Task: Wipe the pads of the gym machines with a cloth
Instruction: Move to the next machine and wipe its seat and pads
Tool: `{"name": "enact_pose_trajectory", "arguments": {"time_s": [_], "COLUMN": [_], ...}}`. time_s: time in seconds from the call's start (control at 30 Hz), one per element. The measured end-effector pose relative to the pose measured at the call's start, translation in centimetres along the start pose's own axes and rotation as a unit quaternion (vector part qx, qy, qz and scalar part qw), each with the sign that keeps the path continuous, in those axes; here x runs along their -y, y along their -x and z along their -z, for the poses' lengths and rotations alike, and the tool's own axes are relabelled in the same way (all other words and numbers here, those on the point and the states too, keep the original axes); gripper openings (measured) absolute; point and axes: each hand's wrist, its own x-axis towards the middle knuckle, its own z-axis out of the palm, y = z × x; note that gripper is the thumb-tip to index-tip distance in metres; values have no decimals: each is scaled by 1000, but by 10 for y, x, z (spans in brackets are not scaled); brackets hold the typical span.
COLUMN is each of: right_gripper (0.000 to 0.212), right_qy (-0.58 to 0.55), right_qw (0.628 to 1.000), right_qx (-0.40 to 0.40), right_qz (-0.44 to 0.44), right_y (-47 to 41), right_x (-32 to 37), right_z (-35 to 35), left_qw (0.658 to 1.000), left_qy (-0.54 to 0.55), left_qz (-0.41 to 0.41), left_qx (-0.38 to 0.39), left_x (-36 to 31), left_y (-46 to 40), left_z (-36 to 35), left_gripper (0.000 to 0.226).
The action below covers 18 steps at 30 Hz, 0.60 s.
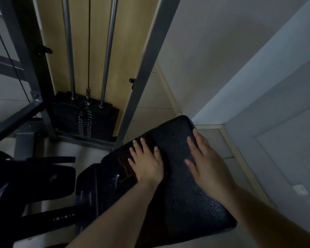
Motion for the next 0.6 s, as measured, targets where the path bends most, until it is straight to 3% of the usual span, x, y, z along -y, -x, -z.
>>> {"name": "enact_pose_trajectory", "arguments": {"time_s": [0.13,0.27,0.43,0.6], "right_gripper": [71,62,57,56], "right_qy": [84,147,155,165], "right_qw": [996,986,985,984], "right_qx": [35,51,44,46], "right_qz": [-10,-55,53,55], "right_y": [1,-1,-3,-3], "right_x": [6,22,20,20], "right_z": [-4,-5,-8,-8], "left_qw": [995,988,986,987], "left_qy": [-28,-55,-23,-37], "left_qz": [-87,-143,-167,-154], "left_qx": [-31,19,-8,1], "left_x": [37,64,50,40], "left_y": [67,118,42,-19], "left_z": [-20,-30,-10,10], "left_gripper": [61,79,63,59]}}
